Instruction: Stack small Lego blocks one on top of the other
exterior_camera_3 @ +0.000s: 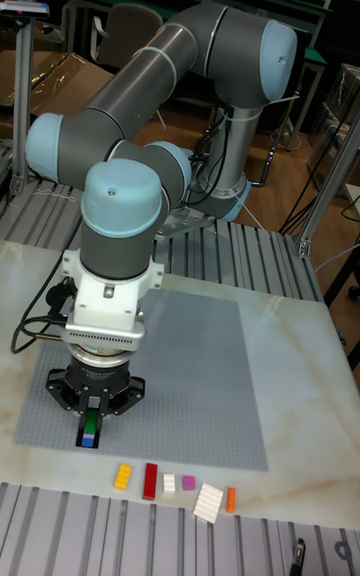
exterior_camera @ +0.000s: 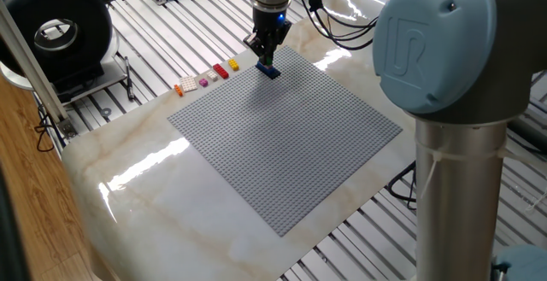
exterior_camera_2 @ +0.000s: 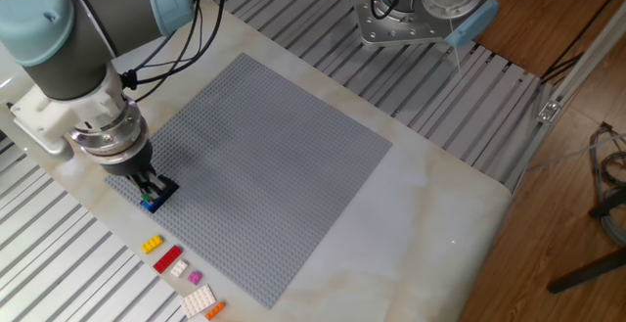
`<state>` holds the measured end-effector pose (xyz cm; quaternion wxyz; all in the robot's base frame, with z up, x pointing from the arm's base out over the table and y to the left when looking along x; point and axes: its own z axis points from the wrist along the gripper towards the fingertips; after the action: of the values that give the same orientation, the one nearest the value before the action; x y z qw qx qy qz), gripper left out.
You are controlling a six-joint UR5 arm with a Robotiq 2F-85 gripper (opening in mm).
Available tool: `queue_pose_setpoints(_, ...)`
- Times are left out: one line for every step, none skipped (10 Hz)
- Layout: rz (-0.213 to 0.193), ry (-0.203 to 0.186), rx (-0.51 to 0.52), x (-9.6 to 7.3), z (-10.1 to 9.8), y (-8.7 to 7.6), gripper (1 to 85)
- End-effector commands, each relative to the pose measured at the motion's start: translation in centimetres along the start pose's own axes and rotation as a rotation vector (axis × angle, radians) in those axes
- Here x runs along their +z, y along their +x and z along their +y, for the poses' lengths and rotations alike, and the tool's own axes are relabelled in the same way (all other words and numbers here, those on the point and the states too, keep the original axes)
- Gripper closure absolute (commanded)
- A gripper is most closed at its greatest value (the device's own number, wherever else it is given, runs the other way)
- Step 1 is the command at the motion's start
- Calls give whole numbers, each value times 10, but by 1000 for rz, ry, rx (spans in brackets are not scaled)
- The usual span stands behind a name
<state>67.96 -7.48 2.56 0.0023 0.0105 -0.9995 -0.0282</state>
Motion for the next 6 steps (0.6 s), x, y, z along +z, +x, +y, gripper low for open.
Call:
queue_pose_setpoints(-28,-9,3,1,-5,-11,847)
queue_pose_setpoints(-52,-6,24,11,1,-15,847)
queue_pose_setpoints(-74,-17,3,16,8,-18,753)
queue_pose_setpoints(-67,-43,-39,9,15,-15,560)
queue_pose_setpoints(-29,-66,-61,-1,17,-4,407)
queue_pose_setpoints(-67,-36,-64,0,11,-14,377)
